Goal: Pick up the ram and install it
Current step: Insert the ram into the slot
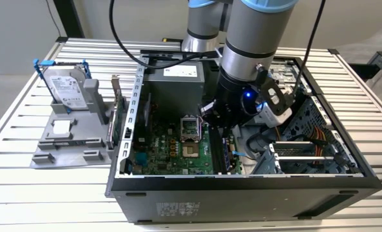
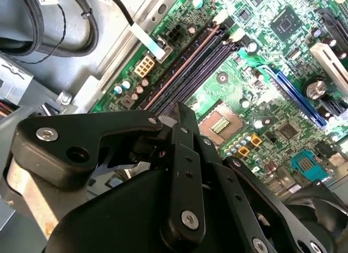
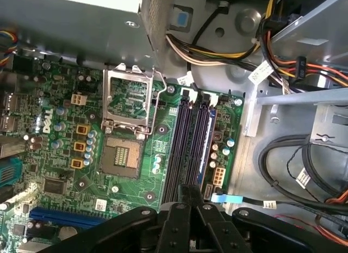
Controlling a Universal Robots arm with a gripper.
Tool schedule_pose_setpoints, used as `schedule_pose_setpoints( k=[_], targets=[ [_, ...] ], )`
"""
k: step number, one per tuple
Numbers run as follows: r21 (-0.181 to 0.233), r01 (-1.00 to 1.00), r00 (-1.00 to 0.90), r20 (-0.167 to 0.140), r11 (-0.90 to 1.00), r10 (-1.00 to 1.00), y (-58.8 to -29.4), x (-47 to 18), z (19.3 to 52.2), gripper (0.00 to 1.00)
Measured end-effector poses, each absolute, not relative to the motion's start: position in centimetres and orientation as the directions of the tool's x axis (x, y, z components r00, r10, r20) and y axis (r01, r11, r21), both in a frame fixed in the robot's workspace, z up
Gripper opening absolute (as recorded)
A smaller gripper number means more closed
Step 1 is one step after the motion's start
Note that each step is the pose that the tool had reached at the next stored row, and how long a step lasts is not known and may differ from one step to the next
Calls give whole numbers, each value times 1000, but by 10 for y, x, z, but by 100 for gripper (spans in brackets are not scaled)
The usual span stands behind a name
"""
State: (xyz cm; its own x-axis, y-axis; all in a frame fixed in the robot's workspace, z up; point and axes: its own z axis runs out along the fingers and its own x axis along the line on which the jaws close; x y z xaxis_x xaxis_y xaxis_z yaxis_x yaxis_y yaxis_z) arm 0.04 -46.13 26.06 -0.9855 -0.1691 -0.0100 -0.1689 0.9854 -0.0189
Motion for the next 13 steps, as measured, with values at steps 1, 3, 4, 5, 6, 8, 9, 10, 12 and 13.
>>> schedule_pose_setpoints(
  k=[1, 3, 4, 5, 6, 8, 9, 10, 12, 13],
  targets=[
    [-19, -172, -985, -10, 985, -172, -461, 0, 261, 0],
    [-19, -178, -984, -10, 984, -178, -461, 0, 261, 0],
    [-19, -181, -983, -10, 983, -181, -461, 0, 261, 0],
    [-19, -185, -983, -10, 983, -185, -461, 0, 261, 0],
    [-19, -188, -982, -10, 982, -188, -461, 0, 261, 0],
    [-19, -195, -981, -9, 981, -195, -461, 0, 261, 0],
    [-19, -199, -980, -9, 980, -199, -461, 0, 261, 0],
    [-19, -203, -979, -9, 979, -203, -461, 0, 261, 0],
    [-19, -209, -978, -9, 978, -209, -461, 0, 261, 0],
    [-19, -212, -977, -9, 977, -212, -461, 0, 261, 0]
  ],
)
